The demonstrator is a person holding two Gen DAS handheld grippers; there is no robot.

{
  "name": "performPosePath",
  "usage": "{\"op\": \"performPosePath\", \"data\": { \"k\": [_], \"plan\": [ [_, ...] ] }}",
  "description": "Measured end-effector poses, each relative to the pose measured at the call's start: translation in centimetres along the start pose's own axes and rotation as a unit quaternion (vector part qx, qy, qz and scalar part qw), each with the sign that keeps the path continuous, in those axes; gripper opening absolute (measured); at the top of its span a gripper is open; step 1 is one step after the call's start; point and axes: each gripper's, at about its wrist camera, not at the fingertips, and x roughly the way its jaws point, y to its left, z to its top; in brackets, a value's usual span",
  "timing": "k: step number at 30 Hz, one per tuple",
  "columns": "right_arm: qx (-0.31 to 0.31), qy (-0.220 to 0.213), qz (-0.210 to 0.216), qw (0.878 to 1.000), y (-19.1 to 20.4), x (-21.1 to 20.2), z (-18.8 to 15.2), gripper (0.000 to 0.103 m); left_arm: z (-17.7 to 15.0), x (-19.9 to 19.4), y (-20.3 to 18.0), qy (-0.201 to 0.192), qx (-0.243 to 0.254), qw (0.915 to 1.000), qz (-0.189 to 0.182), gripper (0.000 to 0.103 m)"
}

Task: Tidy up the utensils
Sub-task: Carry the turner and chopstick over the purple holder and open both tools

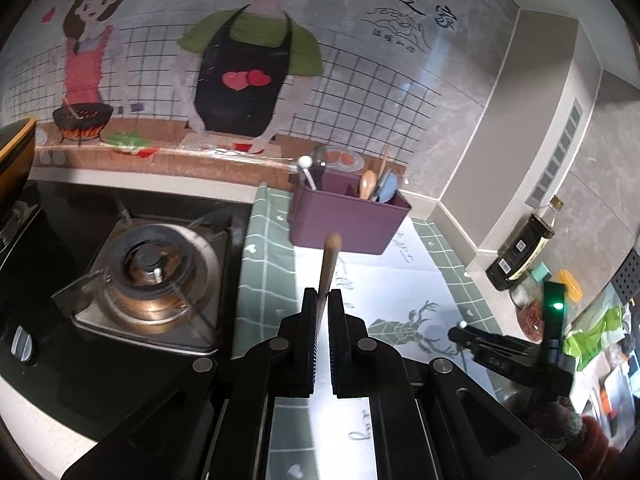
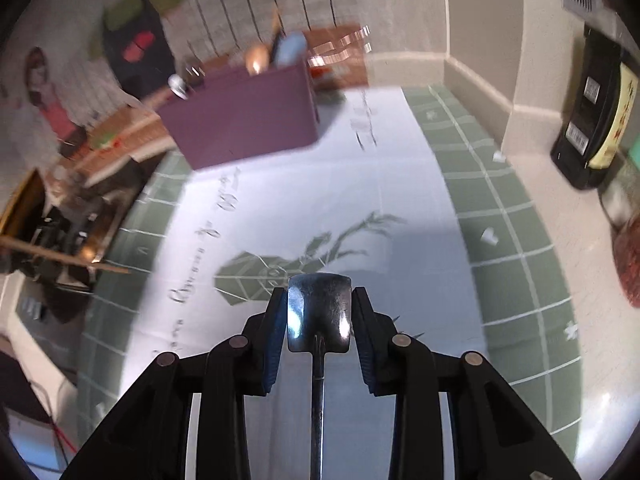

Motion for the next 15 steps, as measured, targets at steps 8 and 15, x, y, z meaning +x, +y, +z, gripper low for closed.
{"op": "performPosePath", "data": {
  "k": [8, 15],
  "plan": [
    [-0.022, -0.051, 0.020, 0.998, -0.2, -4.0, 2.8, 0.030, 1.4, 1.8, -3.0, -0.008, 0.020, 0.9997, -0.010, 0.004],
    [-0.056, -0.138, 0.055, 0.987, 0.5, -9.1, 10.6, 0.030, 8.5, 1.7, -5.9, -0.070, 0.040, 0.9963, -0.028, 0.004]
  ]
}}
